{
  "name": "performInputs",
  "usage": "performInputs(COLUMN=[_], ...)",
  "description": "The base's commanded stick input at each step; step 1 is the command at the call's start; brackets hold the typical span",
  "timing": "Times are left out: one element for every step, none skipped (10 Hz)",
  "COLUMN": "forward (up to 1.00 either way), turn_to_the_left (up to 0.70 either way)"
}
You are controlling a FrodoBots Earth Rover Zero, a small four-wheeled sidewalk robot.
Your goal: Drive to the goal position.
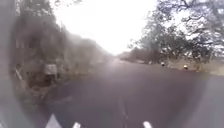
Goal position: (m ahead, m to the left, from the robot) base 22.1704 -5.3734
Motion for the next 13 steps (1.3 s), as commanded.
performInputs(forward=[0.70, 0.70, 0.70, 0.70, 0.70, 0.70, 0.70, 0.70, 0.70, 0.70, 0.70, 0.70, 0.70], turn_to_the_left=[0.00, 0.00, 0.00, 0.00, 0.00, 0.00, 0.00, 0.00, 0.00, 0.00, 0.00, 0.00, 0.00])
